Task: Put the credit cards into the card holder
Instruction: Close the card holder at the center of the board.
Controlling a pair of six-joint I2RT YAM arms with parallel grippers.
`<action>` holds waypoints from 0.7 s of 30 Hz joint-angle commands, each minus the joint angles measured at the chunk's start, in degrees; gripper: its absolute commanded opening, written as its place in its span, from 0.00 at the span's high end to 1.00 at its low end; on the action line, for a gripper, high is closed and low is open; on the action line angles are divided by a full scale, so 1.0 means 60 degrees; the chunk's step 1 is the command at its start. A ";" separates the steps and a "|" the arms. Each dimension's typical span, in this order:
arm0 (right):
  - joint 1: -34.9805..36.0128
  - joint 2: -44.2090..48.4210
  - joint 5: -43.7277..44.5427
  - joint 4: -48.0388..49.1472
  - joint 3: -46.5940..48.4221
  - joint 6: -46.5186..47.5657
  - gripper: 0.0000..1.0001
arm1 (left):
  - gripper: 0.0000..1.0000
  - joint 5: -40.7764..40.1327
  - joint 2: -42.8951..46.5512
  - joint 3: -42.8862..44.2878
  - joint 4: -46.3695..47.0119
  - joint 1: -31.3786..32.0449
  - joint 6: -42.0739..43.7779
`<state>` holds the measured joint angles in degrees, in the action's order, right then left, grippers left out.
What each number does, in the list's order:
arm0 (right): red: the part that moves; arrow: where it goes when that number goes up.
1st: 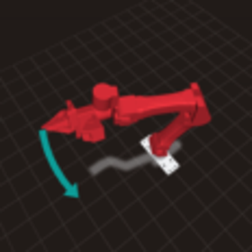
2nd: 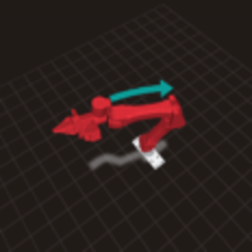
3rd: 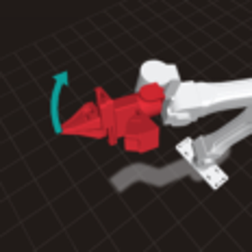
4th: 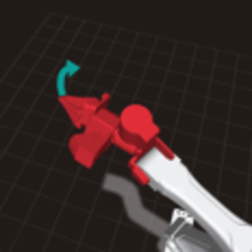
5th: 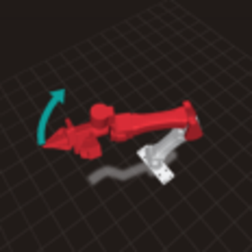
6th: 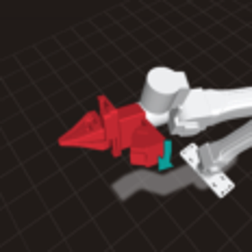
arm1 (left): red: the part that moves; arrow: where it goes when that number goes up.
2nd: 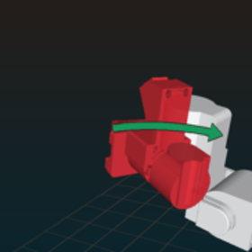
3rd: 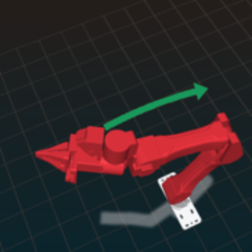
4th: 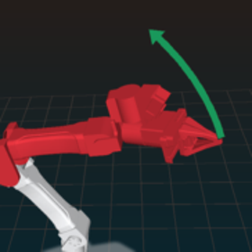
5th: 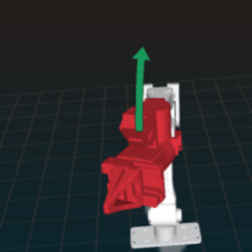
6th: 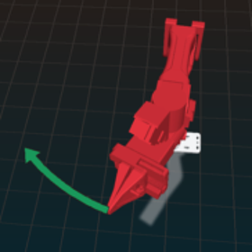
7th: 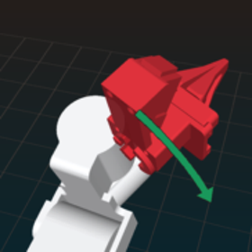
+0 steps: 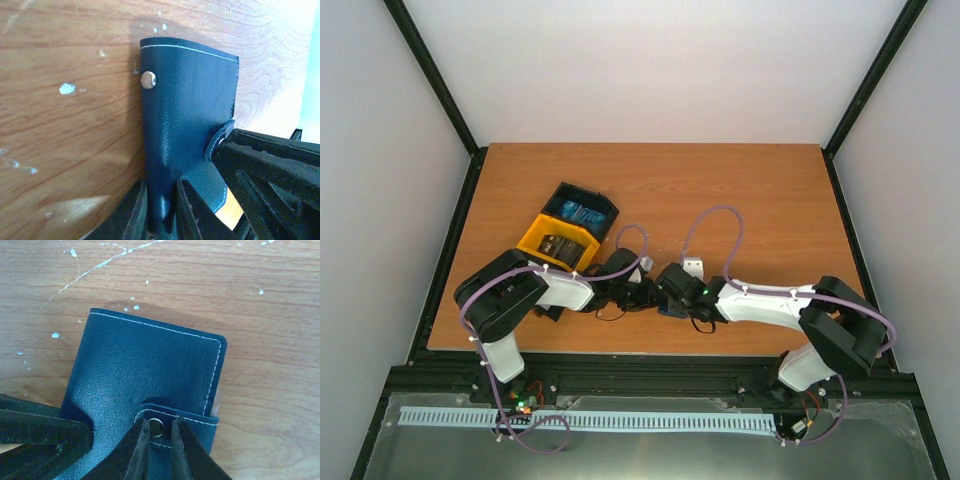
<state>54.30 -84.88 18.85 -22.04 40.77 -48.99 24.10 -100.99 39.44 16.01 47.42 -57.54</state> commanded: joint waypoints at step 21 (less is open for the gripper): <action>-0.0100 0.1414 0.0997 -0.1566 0.0906 0.0618 0.77 | 0.39 -0.1805 0.1545 0.0372 -0.2177 0.0051 0.0323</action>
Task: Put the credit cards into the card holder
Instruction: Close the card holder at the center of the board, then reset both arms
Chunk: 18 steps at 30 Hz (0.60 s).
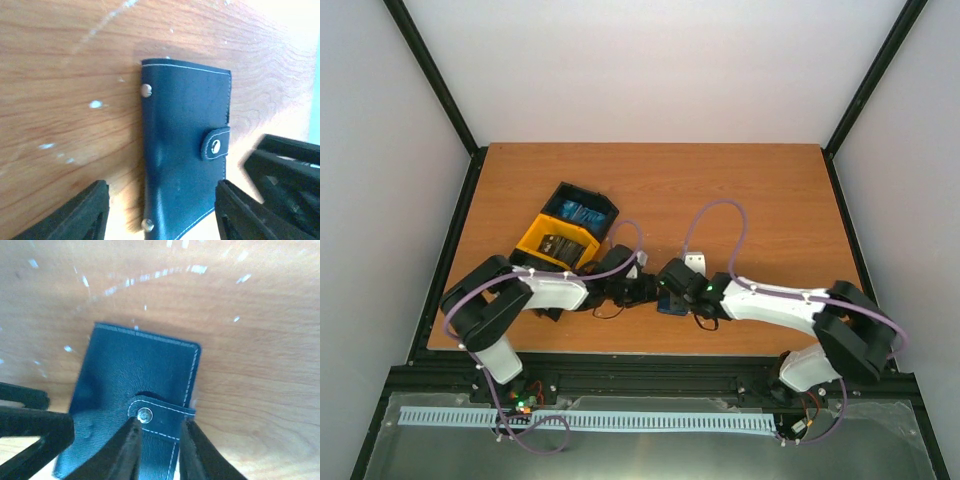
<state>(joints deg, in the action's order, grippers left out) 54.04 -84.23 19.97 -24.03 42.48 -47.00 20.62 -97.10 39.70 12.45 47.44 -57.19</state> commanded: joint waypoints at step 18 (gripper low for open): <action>-0.0057 0.8657 0.2524 -0.5872 0.1698 0.0697 0.29 | 0.00 -0.4586 0.9003 0.1087 -0.5974 0.0047 0.1679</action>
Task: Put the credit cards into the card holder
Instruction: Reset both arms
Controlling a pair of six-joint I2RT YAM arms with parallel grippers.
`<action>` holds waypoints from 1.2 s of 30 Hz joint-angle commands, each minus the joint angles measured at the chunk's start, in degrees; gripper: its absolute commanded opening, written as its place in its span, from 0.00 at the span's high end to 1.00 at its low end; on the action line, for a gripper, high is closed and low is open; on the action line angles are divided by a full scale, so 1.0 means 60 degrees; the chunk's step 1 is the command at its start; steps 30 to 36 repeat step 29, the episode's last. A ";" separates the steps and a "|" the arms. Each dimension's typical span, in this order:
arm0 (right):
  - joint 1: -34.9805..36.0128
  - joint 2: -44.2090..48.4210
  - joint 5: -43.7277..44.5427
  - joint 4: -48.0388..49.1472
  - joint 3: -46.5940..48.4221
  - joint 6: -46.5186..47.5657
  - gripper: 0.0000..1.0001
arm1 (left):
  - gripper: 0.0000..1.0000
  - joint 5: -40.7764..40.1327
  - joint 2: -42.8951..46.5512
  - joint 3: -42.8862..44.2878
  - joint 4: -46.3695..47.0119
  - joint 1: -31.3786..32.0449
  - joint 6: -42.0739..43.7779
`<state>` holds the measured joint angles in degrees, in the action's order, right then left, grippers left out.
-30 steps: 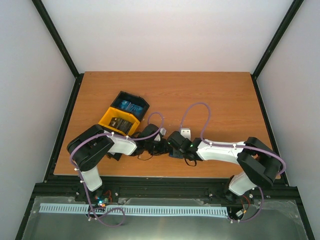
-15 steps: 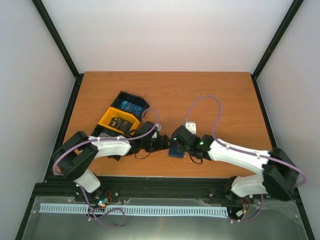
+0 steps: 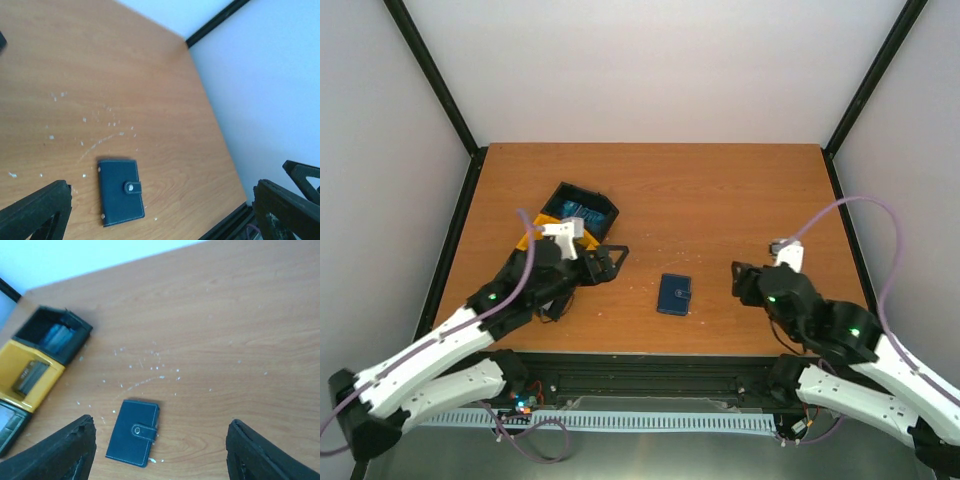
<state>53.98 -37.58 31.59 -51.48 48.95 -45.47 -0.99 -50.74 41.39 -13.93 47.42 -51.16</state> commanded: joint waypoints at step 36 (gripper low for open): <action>-0.0046 0.2835 0.1320 -0.2552 0.2772 0.1100 0.00 | 0.00 -0.3612 0.6478 0.2622 -0.4729 0.0050 0.2322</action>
